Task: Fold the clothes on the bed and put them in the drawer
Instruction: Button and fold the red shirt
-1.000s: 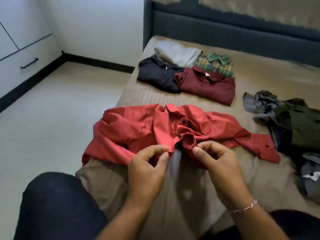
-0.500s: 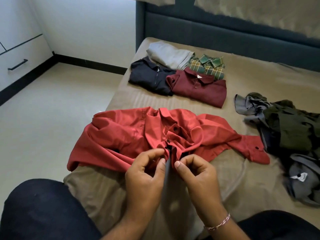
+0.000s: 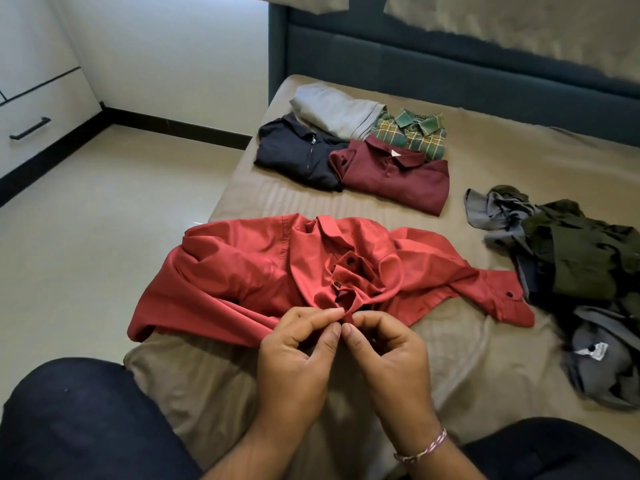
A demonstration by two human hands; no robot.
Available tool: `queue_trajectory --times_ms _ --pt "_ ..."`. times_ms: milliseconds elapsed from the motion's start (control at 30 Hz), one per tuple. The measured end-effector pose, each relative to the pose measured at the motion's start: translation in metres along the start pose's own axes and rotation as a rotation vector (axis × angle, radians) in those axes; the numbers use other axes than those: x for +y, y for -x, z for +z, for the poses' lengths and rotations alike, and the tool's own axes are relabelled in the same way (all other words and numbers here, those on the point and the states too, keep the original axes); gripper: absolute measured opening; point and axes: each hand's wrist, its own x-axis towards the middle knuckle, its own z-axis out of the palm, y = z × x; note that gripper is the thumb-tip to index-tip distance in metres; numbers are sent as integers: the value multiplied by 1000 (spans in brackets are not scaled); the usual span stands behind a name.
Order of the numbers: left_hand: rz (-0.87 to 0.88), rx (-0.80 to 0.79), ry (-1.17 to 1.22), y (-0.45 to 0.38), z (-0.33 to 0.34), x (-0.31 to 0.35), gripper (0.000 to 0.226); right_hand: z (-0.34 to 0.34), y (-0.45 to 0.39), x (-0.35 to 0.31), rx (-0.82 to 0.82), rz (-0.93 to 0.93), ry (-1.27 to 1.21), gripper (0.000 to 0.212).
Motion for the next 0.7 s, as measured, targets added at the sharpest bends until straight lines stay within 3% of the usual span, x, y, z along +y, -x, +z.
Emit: queue_trajectory --times_ms 333,567,700 --pt "-151 38 61 -1 0 2 22 7 1 0 65 6 -45 36" --pt "-172 30 114 -5 -1 -4 21 8 0 11 87 -48 -44 22" --pt "-168 3 116 -6 -3 -8 23 7 -1 12 61 -41 -69 31"
